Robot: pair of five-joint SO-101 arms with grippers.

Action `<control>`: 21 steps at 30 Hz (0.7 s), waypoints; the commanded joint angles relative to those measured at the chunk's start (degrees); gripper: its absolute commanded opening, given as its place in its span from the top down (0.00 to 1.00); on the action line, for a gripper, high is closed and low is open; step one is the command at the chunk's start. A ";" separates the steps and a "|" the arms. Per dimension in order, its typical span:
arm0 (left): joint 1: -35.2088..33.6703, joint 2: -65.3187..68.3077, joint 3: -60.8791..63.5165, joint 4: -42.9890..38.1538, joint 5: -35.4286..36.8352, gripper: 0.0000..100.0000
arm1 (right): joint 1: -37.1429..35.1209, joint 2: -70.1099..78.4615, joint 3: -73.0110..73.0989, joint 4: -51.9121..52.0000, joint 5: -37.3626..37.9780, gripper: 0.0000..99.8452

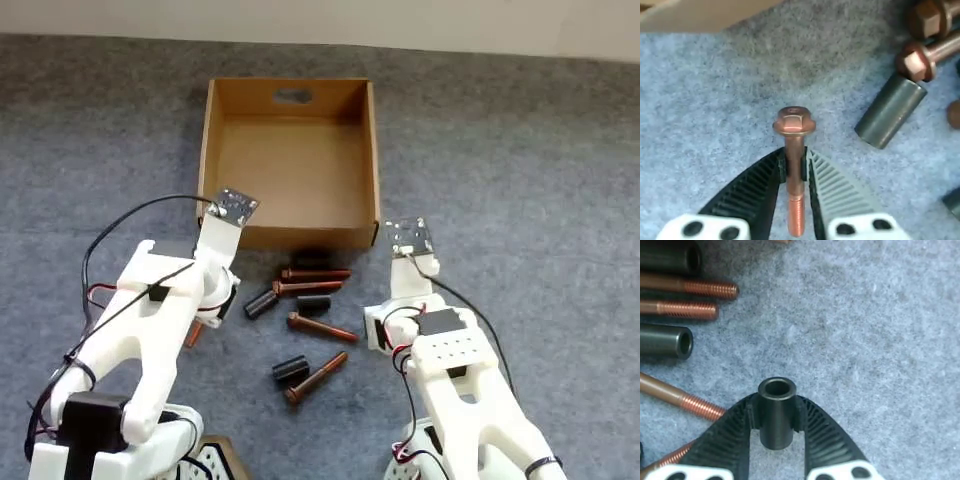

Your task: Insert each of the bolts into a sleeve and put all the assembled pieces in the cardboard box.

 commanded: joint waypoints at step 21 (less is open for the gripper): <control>0.75 14.29 -8.48 -0.70 -0.35 0.96 | 0.66 -1.19 -0.13 -0.84 -0.53 0.99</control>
